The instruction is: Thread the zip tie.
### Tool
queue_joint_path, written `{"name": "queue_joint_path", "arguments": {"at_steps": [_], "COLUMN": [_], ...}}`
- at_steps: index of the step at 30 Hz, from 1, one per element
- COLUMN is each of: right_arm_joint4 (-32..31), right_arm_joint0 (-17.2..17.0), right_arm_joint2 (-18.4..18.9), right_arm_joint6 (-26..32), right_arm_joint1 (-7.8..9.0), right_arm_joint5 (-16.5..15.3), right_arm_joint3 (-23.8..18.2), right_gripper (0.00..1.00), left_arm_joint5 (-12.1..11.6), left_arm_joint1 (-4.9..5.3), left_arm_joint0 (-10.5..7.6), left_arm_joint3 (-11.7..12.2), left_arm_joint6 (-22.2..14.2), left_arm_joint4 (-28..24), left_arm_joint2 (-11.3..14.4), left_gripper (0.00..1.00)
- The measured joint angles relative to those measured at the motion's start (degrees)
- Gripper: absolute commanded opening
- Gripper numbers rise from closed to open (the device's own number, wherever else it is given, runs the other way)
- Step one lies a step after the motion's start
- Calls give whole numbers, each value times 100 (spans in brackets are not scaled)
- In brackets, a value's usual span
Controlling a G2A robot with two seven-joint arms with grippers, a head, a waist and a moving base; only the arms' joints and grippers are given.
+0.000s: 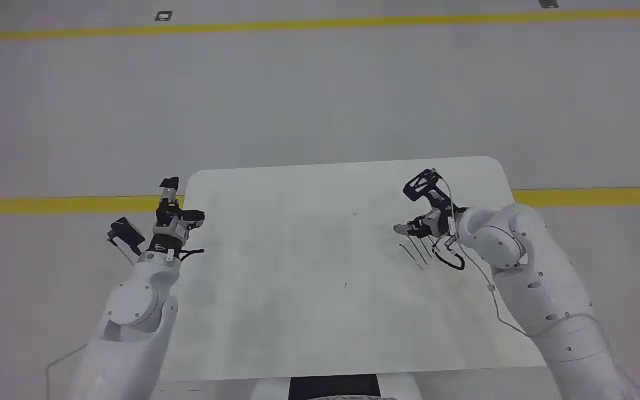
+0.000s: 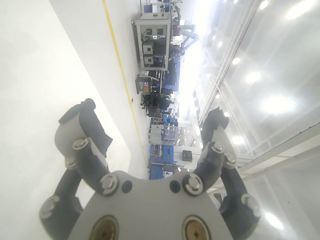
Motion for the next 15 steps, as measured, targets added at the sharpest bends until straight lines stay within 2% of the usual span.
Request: {"name": "queue_joint_path", "arguments": {"at_steps": [3, 8, 15], "right_arm_joint4": [-253, -302, -283], "right_arm_joint0": [-70, 39, 60], "right_arm_joint2": [-217, -730, -778], "right_arm_joint6": [122, 199, 158], "right_arm_joint1": [166, 414, 436], "right_arm_joint5": [0, 0, 0], "right_arm_joint3": [-185, -159, -146], "right_gripper": [100, 100, 100], "left_arm_joint5": [0, 0, 0], "left_arm_joint1": [0, 0, 0], "left_arm_joint0": [0, 0, 0], "left_arm_joint3": [0, 0, 0], "left_arm_joint6": [0, 0, 0], "left_arm_joint4": [0, 0, 0], "left_arm_joint2": [0, 0, 0], "left_gripper": [100, 100, 100]}}
